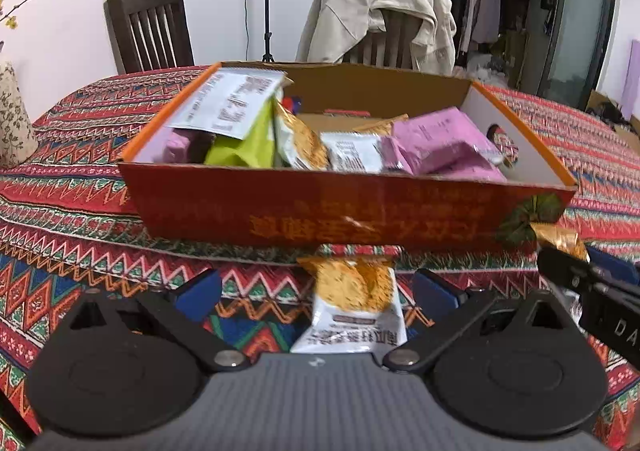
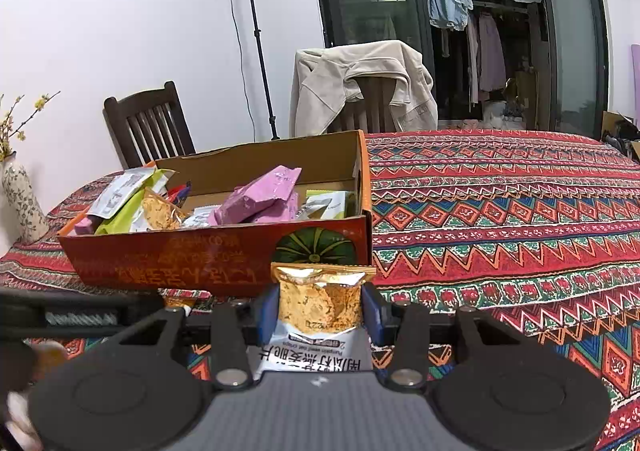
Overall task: Organize snacks
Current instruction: 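Grasp a cracker packet with the right tool while the left tool grasps another cracker packet, then carry both cracker packets into the orange box and open both tools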
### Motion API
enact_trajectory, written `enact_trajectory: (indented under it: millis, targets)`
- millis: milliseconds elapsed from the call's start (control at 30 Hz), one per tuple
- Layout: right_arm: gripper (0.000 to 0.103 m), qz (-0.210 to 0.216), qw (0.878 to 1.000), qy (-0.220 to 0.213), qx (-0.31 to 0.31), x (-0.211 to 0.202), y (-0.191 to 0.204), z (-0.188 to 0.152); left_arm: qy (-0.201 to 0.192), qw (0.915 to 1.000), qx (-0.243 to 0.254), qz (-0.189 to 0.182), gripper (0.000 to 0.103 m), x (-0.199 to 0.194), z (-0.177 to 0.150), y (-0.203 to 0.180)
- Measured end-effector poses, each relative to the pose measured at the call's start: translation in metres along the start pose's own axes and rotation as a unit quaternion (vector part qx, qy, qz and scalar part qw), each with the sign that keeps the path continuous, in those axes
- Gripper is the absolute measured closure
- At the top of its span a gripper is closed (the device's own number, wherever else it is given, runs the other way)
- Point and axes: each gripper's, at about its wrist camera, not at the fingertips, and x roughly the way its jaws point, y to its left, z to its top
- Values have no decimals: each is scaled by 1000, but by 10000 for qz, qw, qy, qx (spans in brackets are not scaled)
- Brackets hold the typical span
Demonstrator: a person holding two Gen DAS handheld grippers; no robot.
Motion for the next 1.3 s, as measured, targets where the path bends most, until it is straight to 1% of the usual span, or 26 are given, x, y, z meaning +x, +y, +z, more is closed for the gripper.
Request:
enact_trajectory:
  millis: [167,233,300,333,400,433,467,500,667,700,867,1133,1300]
  targets:
    - [60,-3,10000,-3,0,0,0,0,41,9998,135,116,0,7,-7,-9]
    - [60,-10,10000,1,-4,-1,0,0,46,9998,178,122,3,7,-9,-11]
    - [60,-6,10000,0,-7,-1,0,0,67,9997,215,104,12,9,-11,-12]
    - [60,-4,10000,-1,-12,-1,0,0,97,9996,238,79,21,10,-12,-13]
    - [60,2,10000,-7,-23,-1,1,0,70,9997,240,-21,26,10,-13,-13]
    - [60,6,10000,-9,-29,-1,1,0,52,9996,262,-55,33,9,-13,-13]
    - [60,9,10000,-10,-35,-1,1,0,37,9996,270,-118,44,8,-13,-13]
    - [60,13,10000,-10,-41,-1,2,-1,24,9994,275,-184,48,8,-13,-13]
    - [60,33,10000,-30,-62,-2,3,-2,24,9995,94,-291,58,6,-11,-7]
    - [60,47,10000,-48,-67,-3,4,-3,24,9995,57,-312,60,5,-11,-5]
    - [60,136,9996,-183,-144,-8,7,-4,-15,9993,-7,-376,60,-1,-11,0]
    - [60,215,9991,-310,-215,-11,11,-5,-254,9985,-94,-480,60,-24,-12,14]
    - [60,301,9981,-463,-279,-18,15,-2,-475,9965,-179,-662,60,-44,-6,28]
